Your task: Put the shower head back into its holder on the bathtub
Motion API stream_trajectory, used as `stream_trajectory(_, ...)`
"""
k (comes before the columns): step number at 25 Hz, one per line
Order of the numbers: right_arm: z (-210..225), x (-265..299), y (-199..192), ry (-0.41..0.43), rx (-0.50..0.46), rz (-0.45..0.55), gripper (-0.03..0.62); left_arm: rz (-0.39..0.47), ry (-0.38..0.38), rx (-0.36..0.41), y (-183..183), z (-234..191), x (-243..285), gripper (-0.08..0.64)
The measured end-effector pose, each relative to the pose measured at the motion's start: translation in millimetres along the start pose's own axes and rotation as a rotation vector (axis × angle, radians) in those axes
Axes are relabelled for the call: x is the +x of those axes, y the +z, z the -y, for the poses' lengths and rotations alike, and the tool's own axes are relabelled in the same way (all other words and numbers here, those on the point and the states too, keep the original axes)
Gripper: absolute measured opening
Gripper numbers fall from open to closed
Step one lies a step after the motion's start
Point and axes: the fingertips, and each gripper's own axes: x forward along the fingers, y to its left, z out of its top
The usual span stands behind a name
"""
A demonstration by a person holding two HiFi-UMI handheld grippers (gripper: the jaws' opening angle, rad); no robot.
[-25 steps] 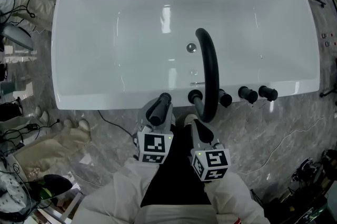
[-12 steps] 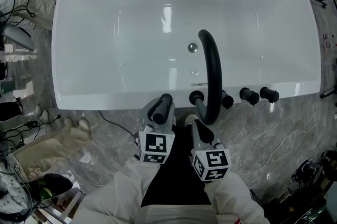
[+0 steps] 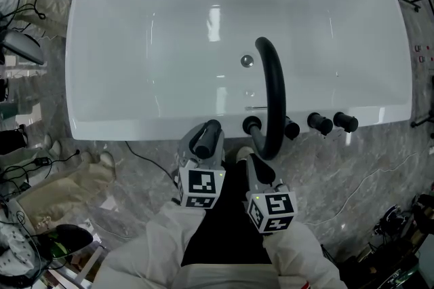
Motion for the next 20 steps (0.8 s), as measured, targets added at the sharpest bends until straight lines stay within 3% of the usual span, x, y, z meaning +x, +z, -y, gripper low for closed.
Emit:
stream_trajectory(12, 1.6, -14.0, 4.8, 0.013, -0.025, 0.007, 0.005, -0.046, 0.033, -0.04, -11.9, -2.8, -14.0, 0.167)
stream_trajectory(20, -4.2, -47.4, 30.1, 0.015, -0.046, 0.04, 0.005, -0.076, 0.037, -0.041, -13.8, 3.9, -57.3, 0.166)
